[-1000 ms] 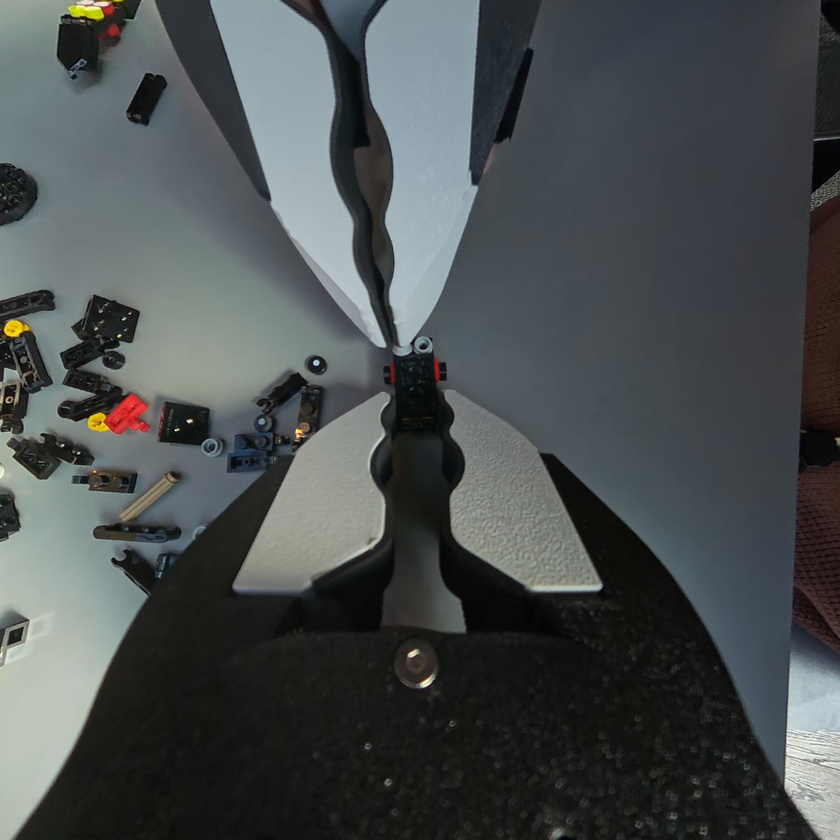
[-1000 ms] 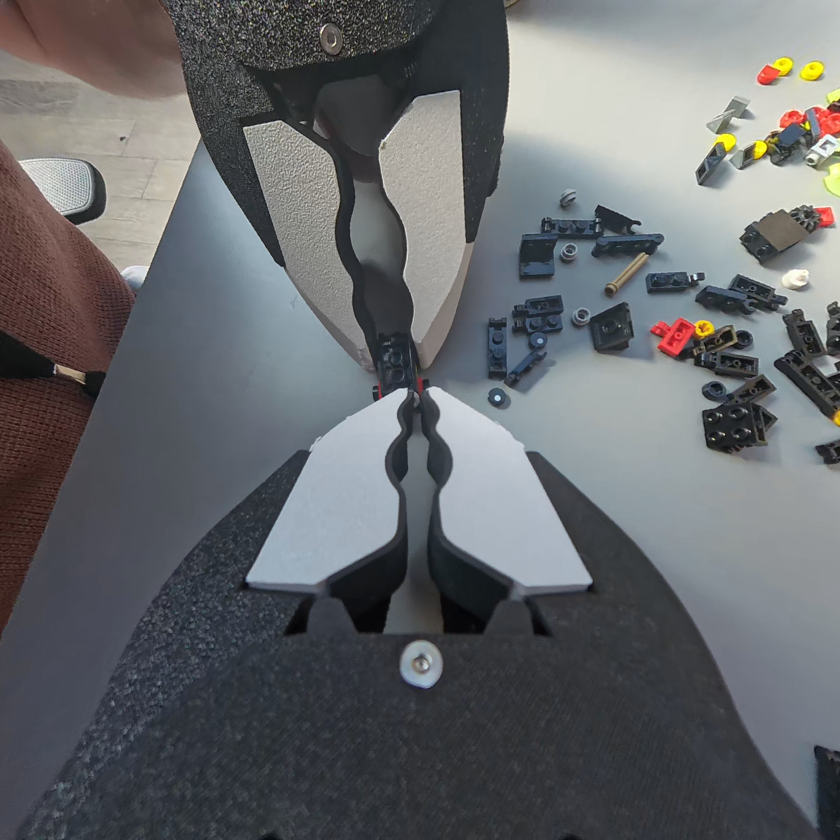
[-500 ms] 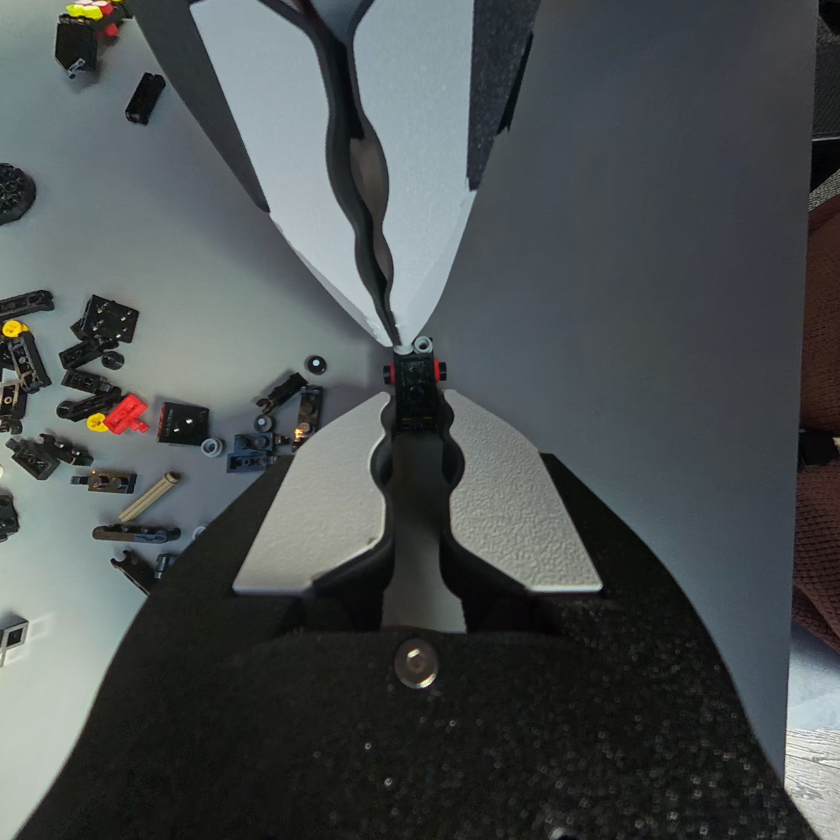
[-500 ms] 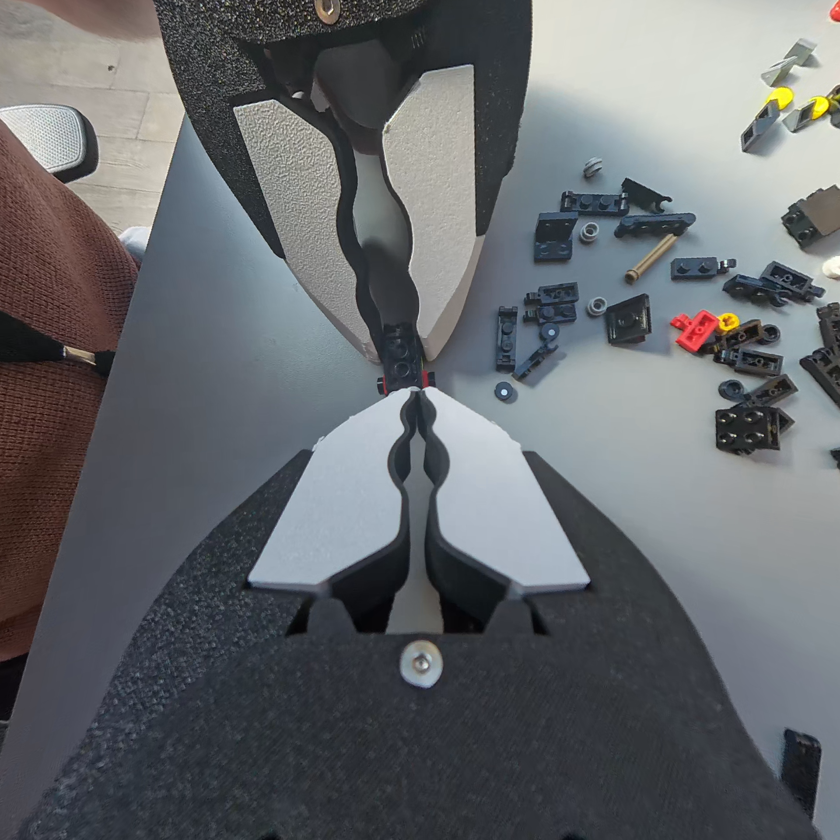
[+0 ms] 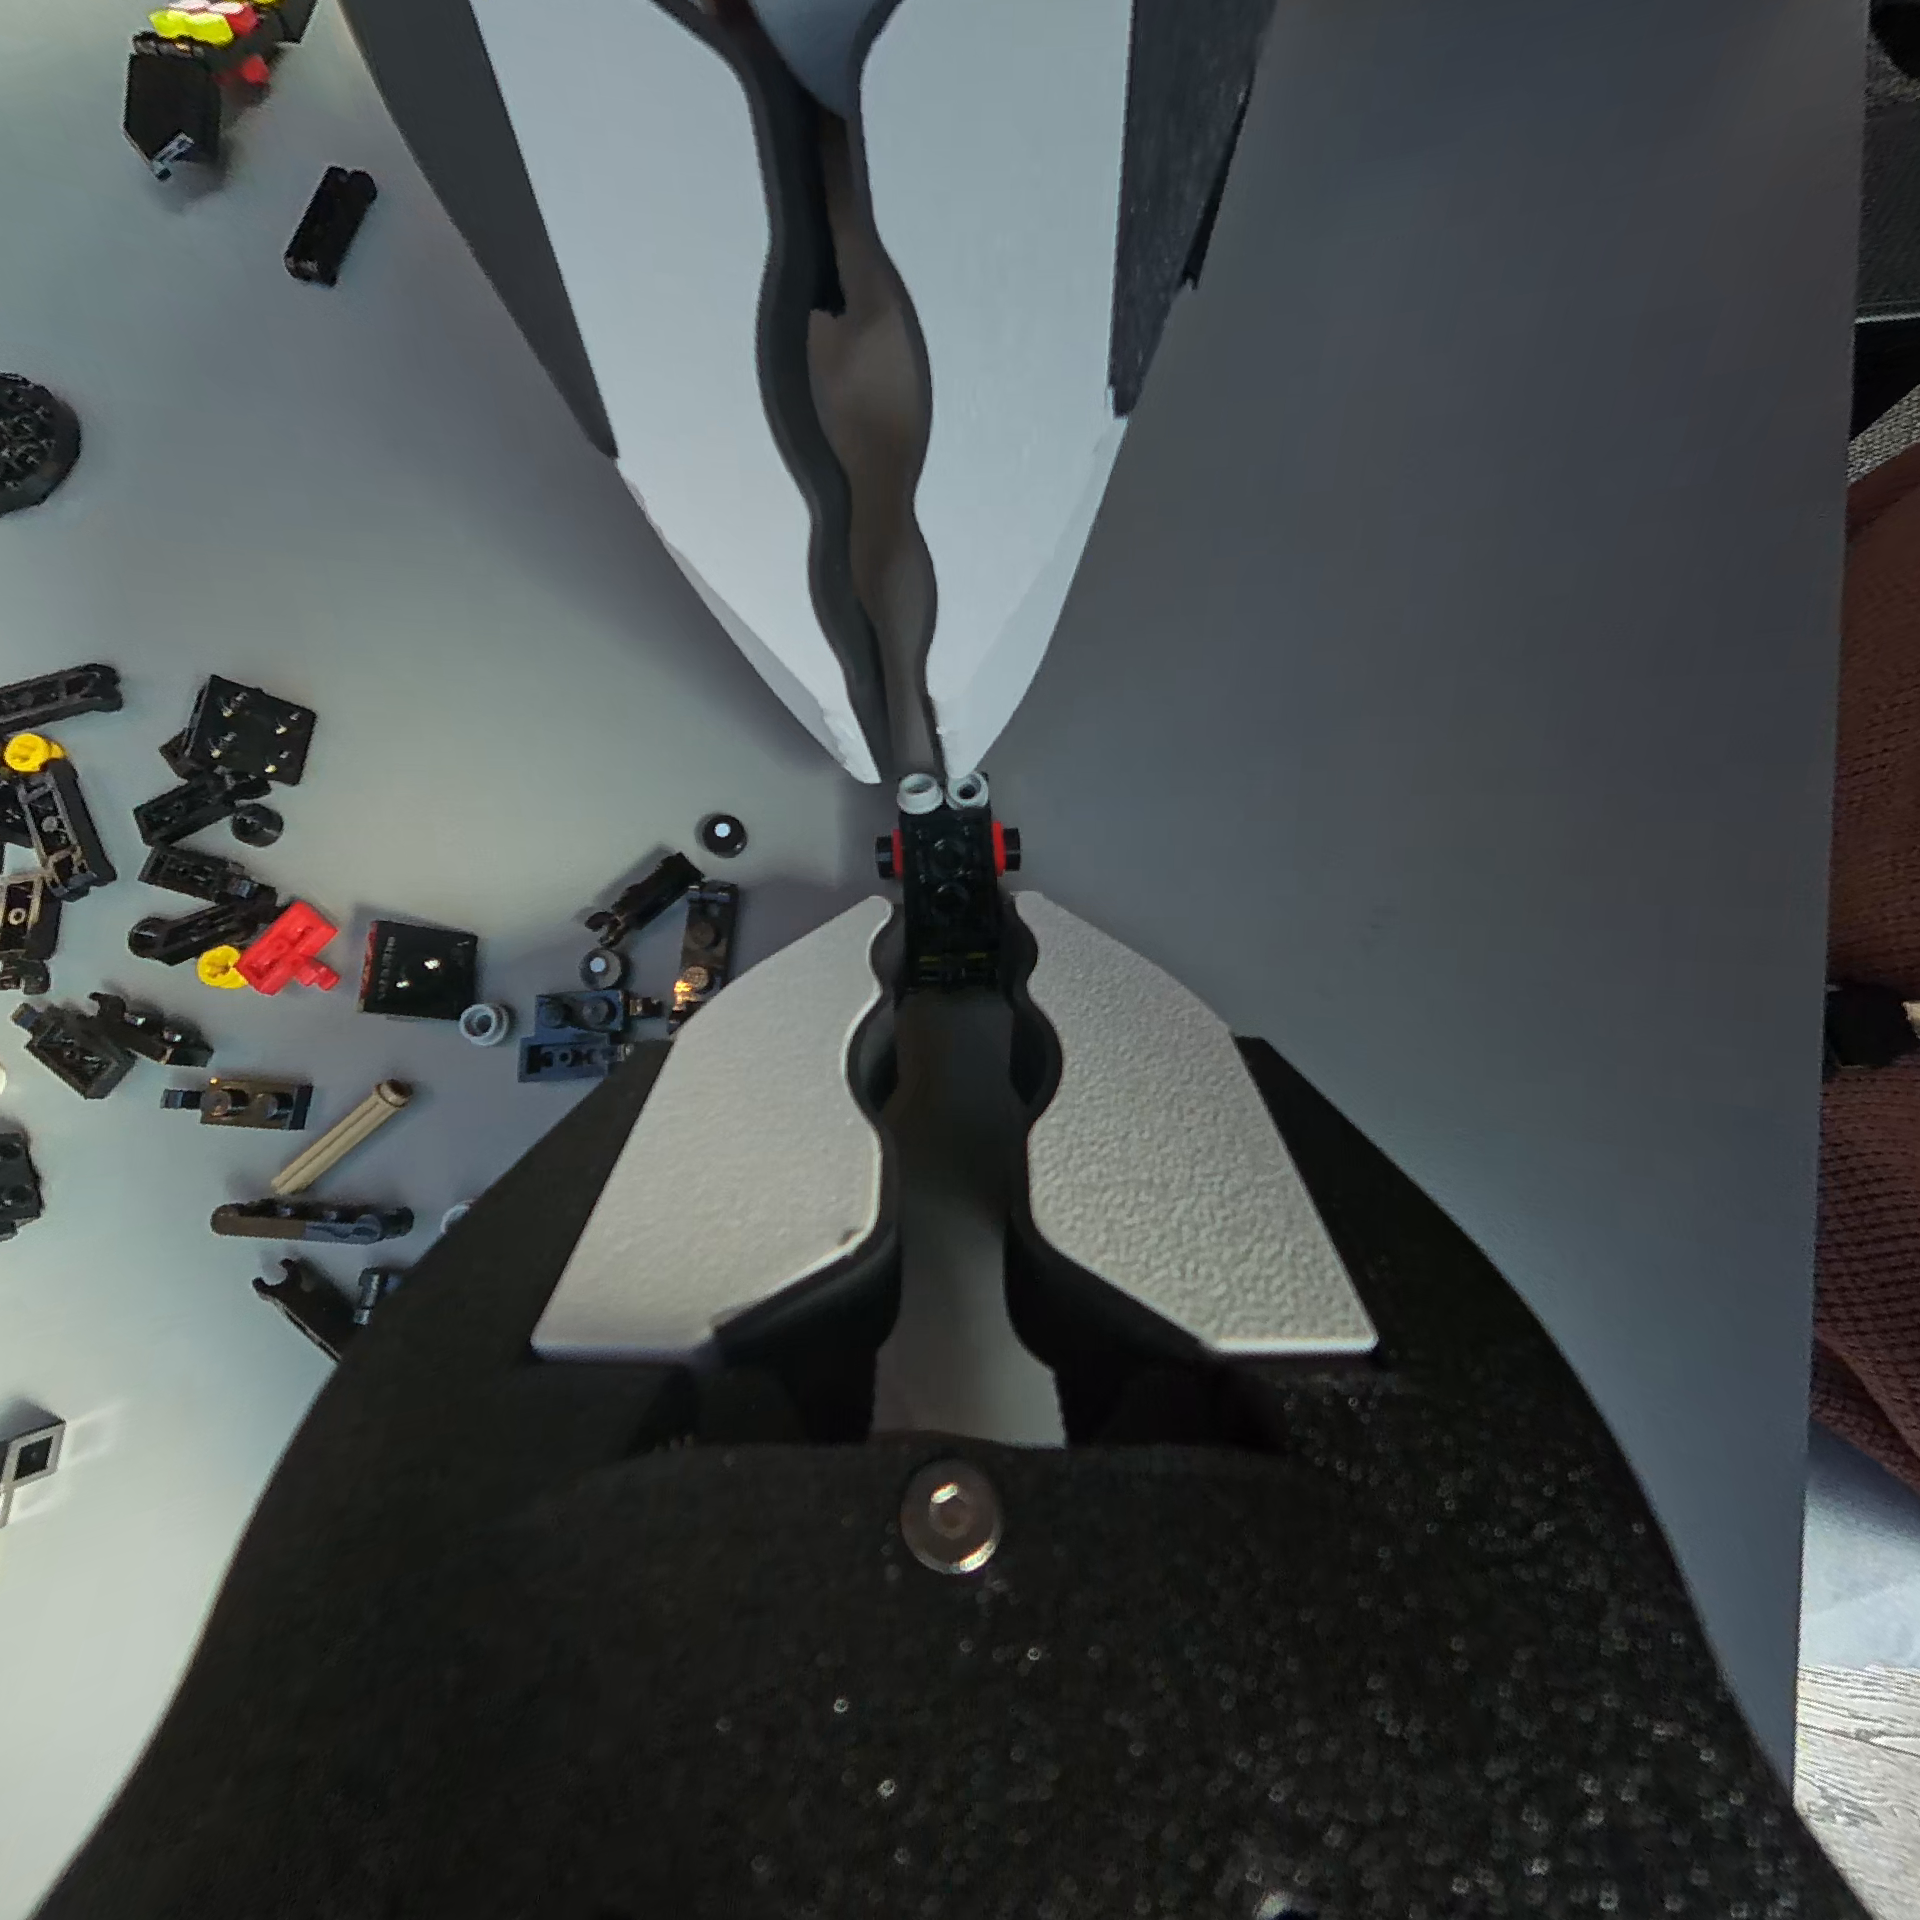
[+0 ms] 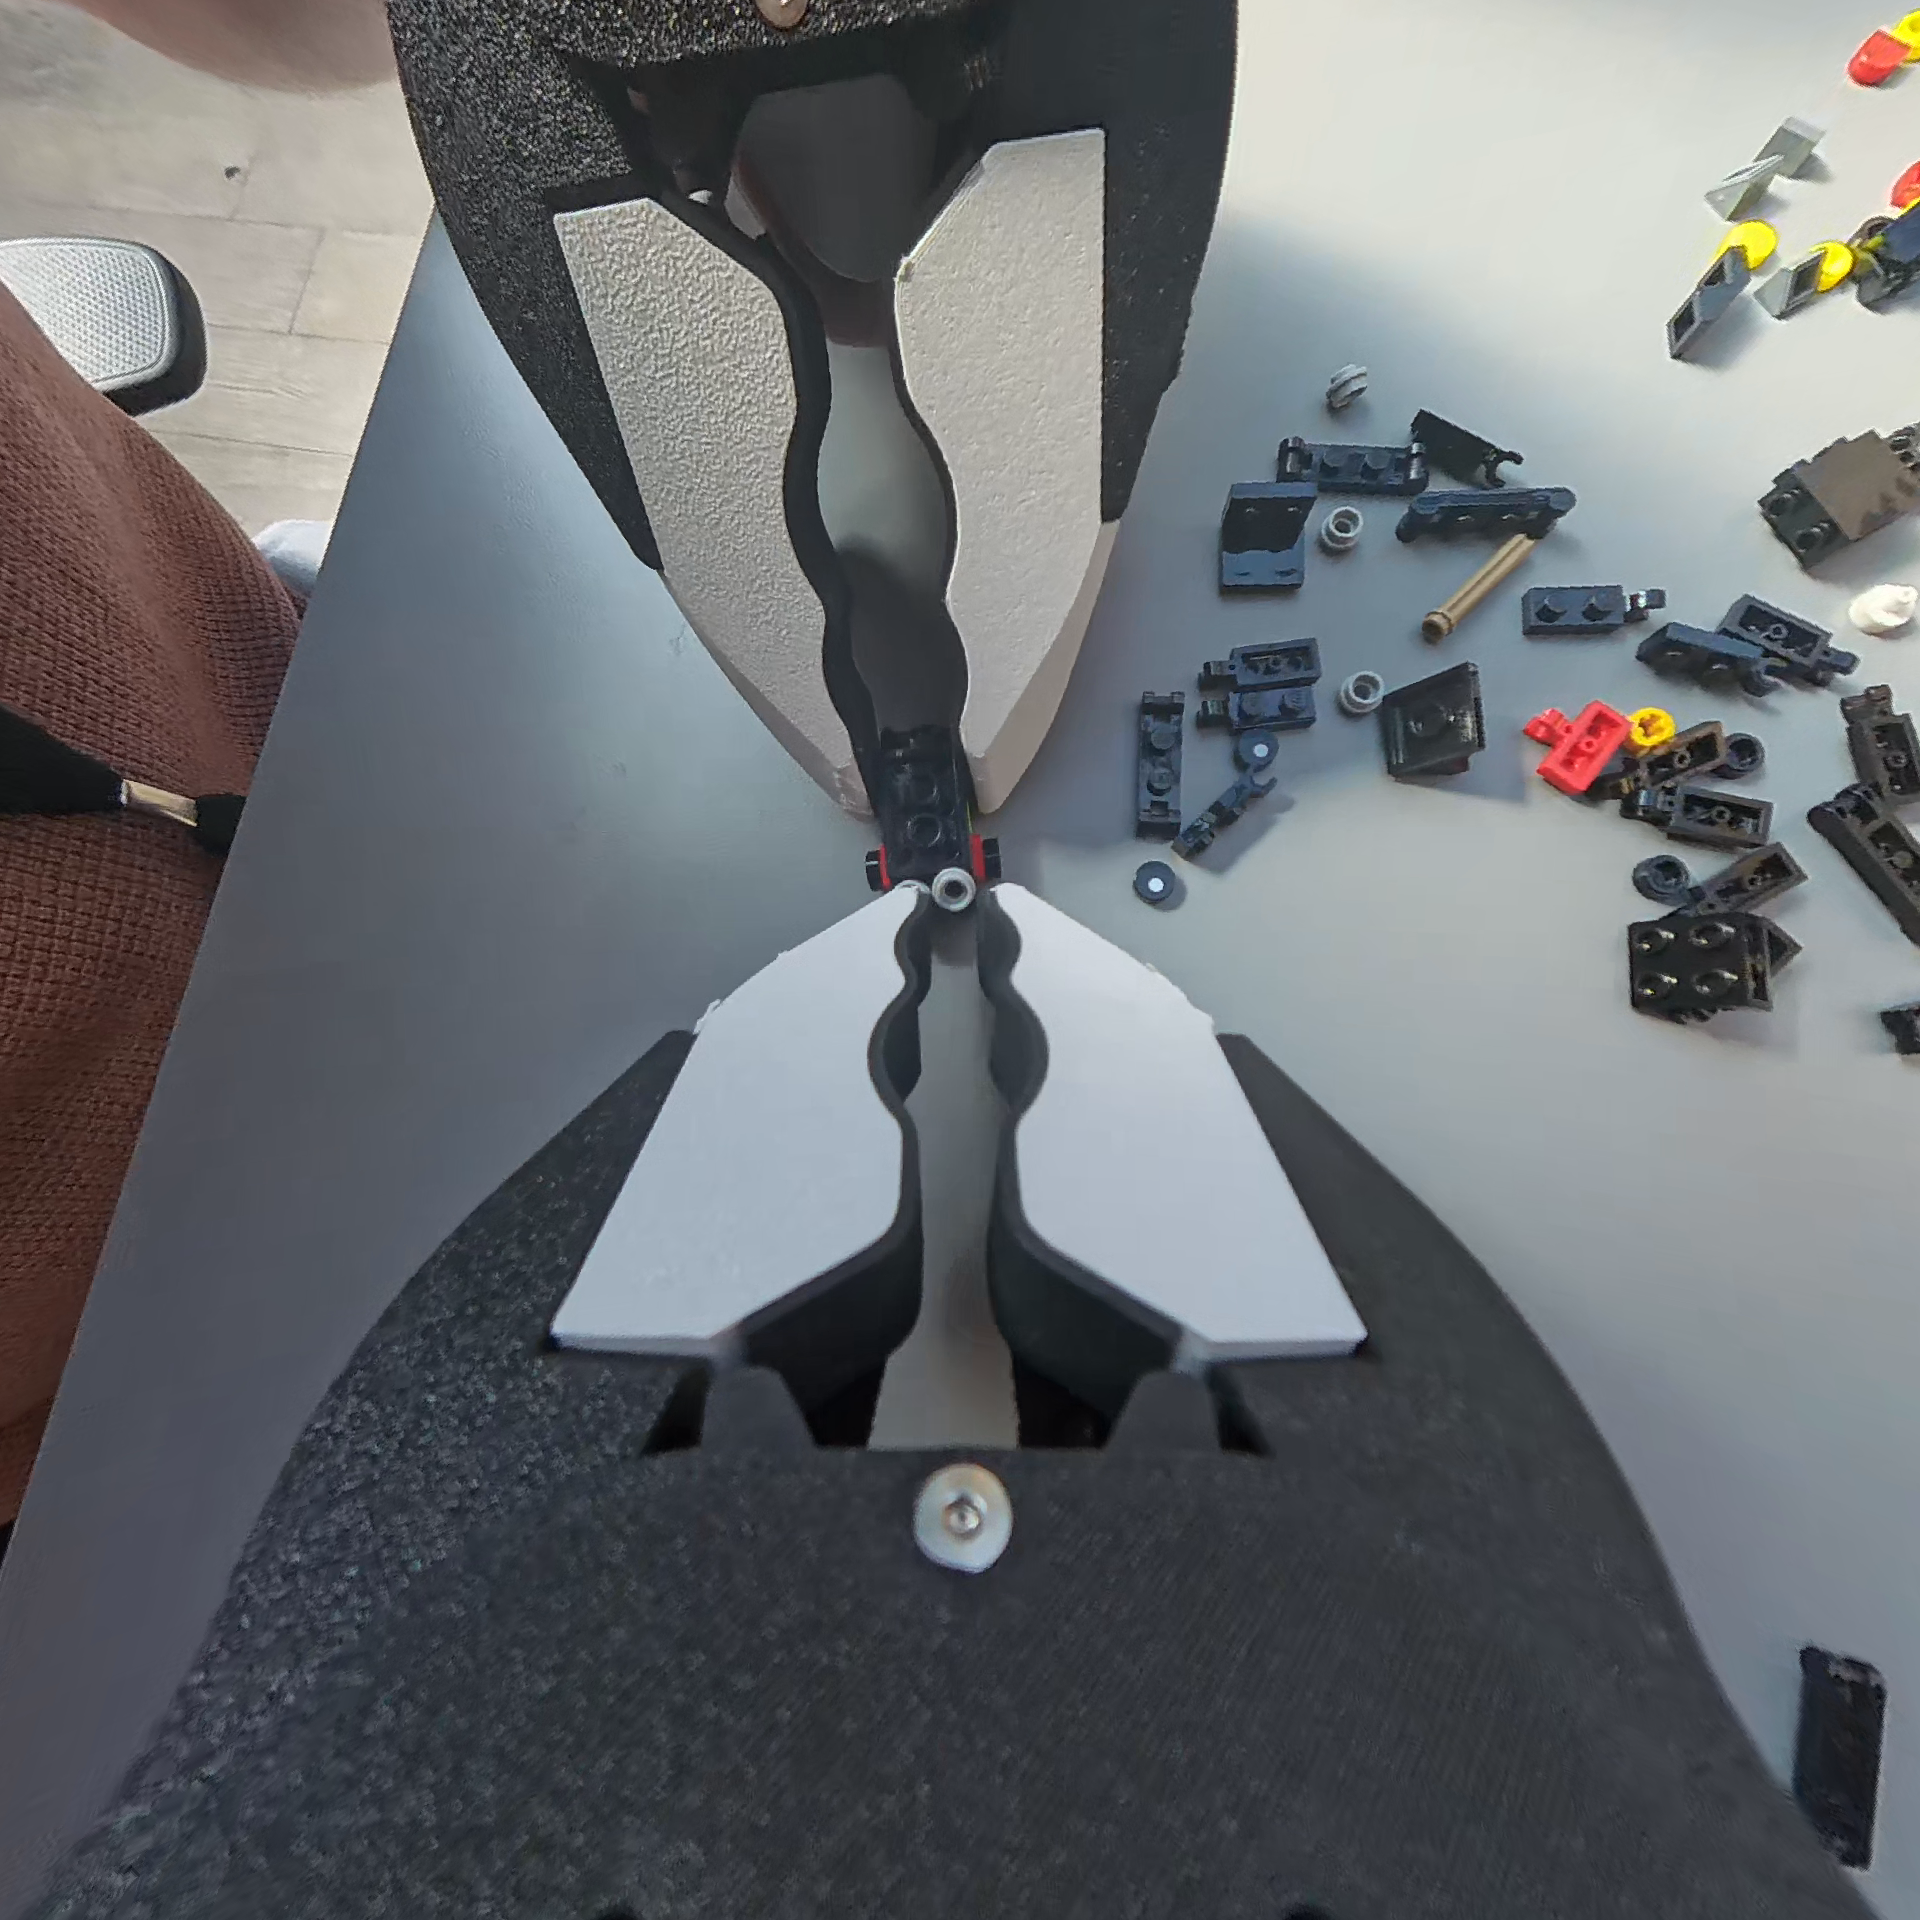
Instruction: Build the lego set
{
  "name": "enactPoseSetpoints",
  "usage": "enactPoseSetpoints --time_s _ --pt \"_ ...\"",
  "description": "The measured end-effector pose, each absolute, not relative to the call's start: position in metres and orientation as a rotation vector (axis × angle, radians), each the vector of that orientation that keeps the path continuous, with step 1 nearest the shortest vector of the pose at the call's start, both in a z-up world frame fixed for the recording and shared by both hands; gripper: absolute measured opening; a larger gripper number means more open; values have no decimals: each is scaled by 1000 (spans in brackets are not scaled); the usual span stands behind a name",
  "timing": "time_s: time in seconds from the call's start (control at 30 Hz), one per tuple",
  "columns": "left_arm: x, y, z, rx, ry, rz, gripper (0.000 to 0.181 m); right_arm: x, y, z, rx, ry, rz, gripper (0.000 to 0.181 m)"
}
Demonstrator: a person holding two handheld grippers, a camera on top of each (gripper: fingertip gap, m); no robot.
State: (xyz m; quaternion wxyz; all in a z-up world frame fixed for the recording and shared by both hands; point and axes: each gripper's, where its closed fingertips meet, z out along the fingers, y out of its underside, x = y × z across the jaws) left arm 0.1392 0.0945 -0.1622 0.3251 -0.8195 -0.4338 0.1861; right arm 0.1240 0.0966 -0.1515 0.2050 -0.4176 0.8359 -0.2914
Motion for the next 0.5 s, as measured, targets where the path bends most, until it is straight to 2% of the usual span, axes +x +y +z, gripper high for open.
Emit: enactPoseSetpoints --time_s 0.5 --pt "139 95 -162 -2149 -1137 485 17 124 98 -151 -1190 2324 -771 0"
